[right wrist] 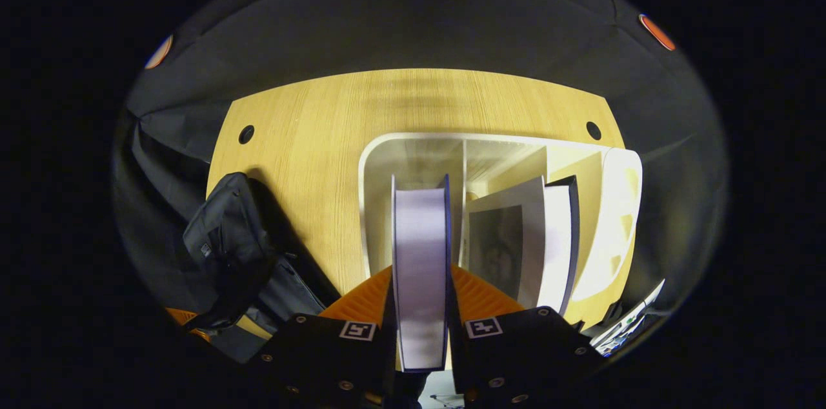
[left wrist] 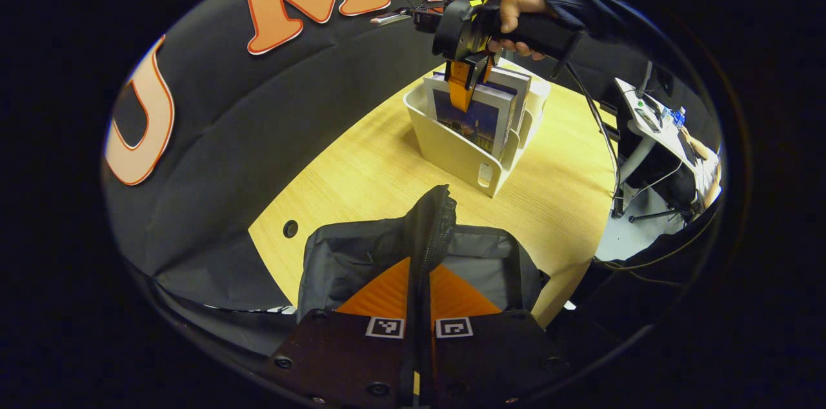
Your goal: Open the schoolbag, grab two books from the bookshelf and put them into the schoolbag.
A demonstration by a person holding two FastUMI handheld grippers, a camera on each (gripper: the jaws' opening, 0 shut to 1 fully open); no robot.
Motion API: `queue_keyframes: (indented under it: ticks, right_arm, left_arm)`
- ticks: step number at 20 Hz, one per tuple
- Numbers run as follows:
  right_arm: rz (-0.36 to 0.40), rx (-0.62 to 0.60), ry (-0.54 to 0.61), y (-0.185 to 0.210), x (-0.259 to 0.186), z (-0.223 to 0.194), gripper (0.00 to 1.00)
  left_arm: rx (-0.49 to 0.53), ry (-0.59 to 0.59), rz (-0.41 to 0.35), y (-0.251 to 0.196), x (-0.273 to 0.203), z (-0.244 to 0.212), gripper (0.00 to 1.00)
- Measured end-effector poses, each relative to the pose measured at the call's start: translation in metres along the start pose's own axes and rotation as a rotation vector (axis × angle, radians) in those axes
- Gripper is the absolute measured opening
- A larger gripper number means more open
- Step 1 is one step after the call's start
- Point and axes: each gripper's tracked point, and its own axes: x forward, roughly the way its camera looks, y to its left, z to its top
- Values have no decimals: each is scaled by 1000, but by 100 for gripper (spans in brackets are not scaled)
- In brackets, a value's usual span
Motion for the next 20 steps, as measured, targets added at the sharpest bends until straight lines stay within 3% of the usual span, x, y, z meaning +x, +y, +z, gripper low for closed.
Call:
queue_keyframes:
  ticks: [4, 12, 13, 14, 20]
  right_arm:
    - [13, 34, -12, -9, -19, -2, 32]
    - [115, 105, -129, -36, -95, -19, 31]
    - [127, 115, -152, -39, -105, -23, 39]
    - [141, 134, -173, -42, -115, -27, 31]
    - [255, 200, -289, -45, -167, -60, 29]
  left_arm:
    - [-12, 5, -5, 0, 3, -1, 4]
    - [3, 13, -15, -5, 7, 1, 4]
    - [3, 14, -16, -6, 8, 1, 4]
    - [4, 15, -20, -7, 9, 1, 4]
    - [-8, 20, -15, -3, 11, 3, 4]
